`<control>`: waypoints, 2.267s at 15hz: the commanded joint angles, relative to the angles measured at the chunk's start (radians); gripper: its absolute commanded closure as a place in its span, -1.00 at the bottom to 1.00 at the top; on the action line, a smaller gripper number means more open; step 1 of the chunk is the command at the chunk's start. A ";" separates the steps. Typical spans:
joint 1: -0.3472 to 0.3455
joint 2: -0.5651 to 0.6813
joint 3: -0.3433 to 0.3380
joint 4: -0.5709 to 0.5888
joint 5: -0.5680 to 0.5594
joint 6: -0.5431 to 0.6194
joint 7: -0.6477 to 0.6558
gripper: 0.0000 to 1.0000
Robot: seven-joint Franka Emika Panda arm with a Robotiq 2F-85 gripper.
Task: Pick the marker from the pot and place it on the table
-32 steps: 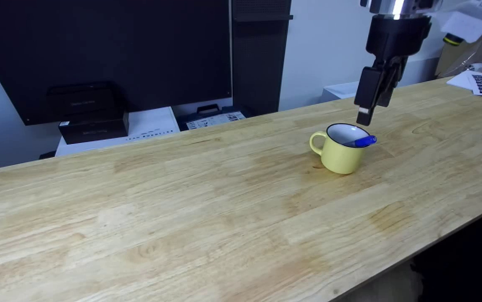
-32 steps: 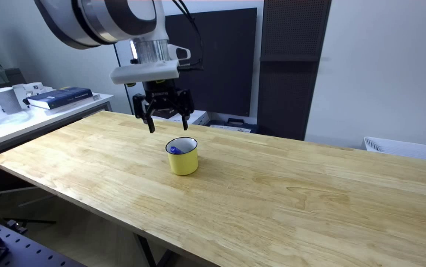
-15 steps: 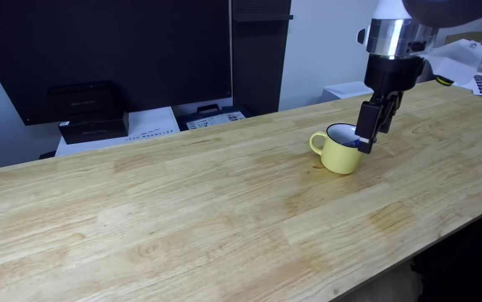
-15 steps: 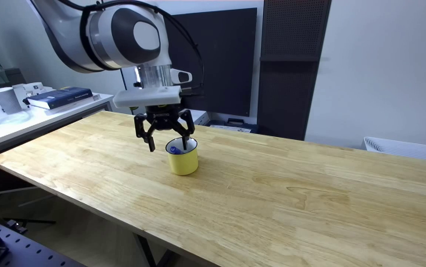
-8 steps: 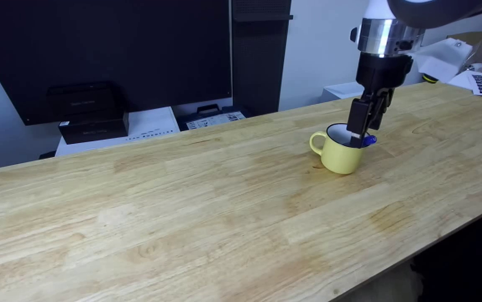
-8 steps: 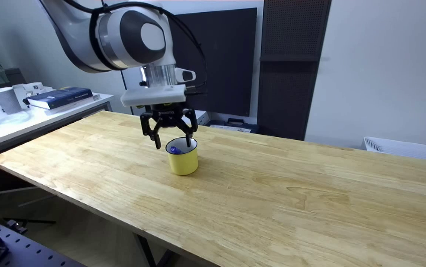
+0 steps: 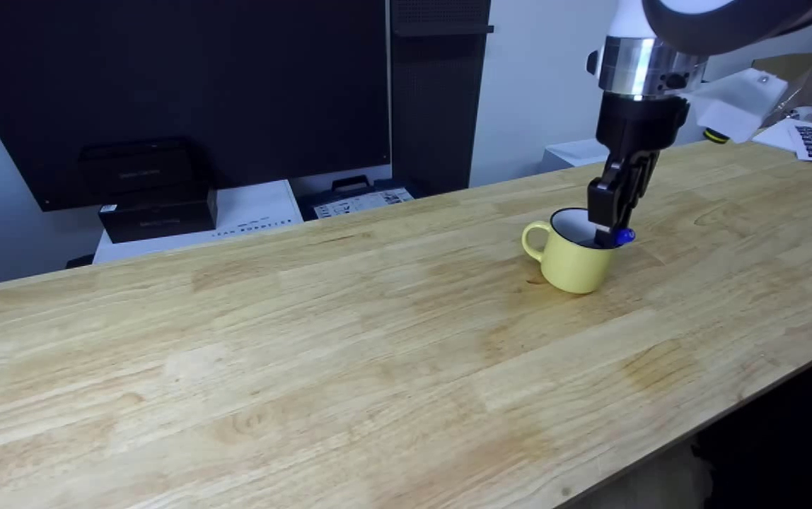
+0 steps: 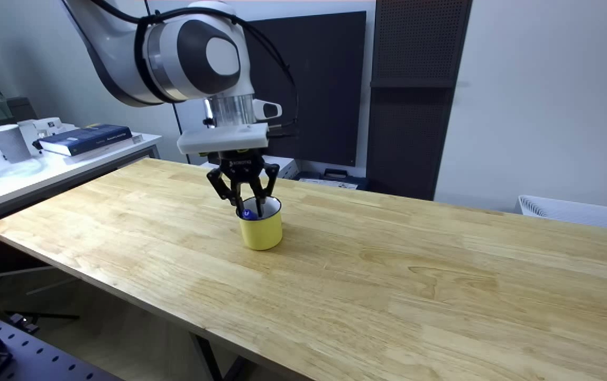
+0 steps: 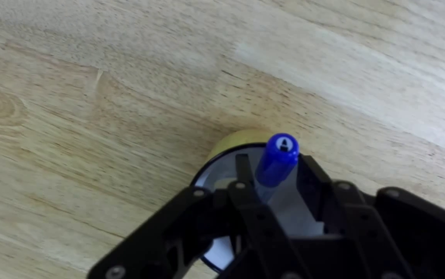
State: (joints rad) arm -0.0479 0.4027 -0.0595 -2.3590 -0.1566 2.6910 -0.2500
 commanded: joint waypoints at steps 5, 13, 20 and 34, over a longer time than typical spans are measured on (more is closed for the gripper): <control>-0.016 -0.031 0.014 -0.013 0.009 -0.015 0.014 0.90; -0.037 -0.272 0.048 -0.149 0.100 -0.065 0.006 0.90; -0.042 -0.639 0.015 -0.291 -0.094 -0.090 0.154 0.90; -0.161 -0.381 -0.132 -0.182 -0.055 0.051 0.017 0.90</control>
State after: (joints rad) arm -0.2432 -0.1415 -0.1769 -2.6483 -0.2747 2.7199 -0.1821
